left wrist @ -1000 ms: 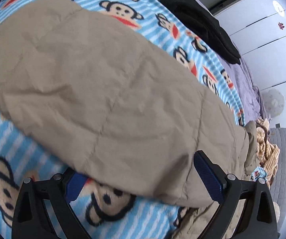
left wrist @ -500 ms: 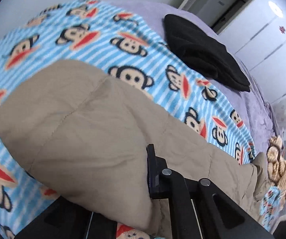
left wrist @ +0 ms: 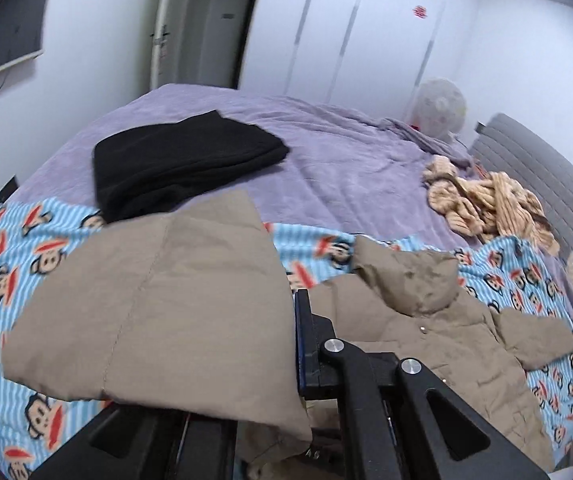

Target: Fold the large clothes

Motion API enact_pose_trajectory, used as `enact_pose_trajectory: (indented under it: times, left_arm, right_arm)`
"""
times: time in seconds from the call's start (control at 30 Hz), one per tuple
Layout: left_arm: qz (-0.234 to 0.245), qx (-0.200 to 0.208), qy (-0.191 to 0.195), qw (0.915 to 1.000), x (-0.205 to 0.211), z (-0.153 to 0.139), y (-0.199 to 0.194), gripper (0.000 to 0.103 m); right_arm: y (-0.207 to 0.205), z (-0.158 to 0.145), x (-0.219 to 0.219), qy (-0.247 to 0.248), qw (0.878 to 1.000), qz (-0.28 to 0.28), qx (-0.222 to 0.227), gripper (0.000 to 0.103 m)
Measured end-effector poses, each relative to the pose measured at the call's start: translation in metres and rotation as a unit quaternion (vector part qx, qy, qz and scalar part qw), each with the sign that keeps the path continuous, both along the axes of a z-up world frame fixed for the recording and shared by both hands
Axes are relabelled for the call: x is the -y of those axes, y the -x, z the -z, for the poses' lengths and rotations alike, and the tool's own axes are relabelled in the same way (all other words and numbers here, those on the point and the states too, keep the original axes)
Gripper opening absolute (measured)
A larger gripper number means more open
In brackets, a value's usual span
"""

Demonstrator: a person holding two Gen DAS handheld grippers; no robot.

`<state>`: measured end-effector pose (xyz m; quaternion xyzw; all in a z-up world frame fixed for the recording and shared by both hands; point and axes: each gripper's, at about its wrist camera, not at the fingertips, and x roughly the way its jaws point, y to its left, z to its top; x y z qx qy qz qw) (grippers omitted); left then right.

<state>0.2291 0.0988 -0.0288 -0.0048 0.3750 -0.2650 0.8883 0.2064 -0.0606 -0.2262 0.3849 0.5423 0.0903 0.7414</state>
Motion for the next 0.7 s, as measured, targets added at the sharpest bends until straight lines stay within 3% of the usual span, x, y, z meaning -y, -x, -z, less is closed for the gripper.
enact_pose_trajectory:
  times: [0.07,0.13,0.27,0.37,0.43,0.57,0.67,0.7]
  left_arm:
    - [0.039,-0.004,0.001,0.9992,0.044,0.0,0.007,0.008]
    - [0.07,-0.022,-0.012,0.9973,0.091,0.008,0.019,0.008]
    - [0.121,-0.022,-0.106,0.9867,0.178,0.061,0.057,0.008]
    - [0.13,-0.019,-0.184,0.9742,0.209,0.12,0.081,0.008]
    - [0.127,-0.021,-0.219,0.9671,0.208,0.147,0.09,0.008]
    - [0.13,-0.018,-0.215,0.9677,0.201,0.148,0.102,0.012]
    - [0.13,-0.033,-0.208,0.9688,0.193,0.143,0.102,0.09]
    - [0.122,-0.024,-0.203,0.9711,0.189,0.138,0.102,0.09]
  right_arm:
    - [0.012,-0.008,0.017,-0.024,1.0,0.008,0.011,0.007]
    - [0.037,-0.027,0.043,-0.013,0.999,0.029,0.028,0.007]
    - [0.107,-0.05,0.125,0.057,0.992,0.11,0.023,0.007]
    - [0.152,-0.054,0.175,0.099,0.984,0.15,0.001,0.007]
    - [0.172,-0.05,0.195,0.111,0.98,0.163,-0.012,0.007]
    - [0.194,-0.036,0.215,0.101,0.98,0.172,-0.02,0.007]
    - [0.197,-0.029,0.217,0.092,0.982,0.163,-0.021,0.007]
    - [0.196,-0.027,0.216,0.095,0.983,0.159,-0.021,0.007]
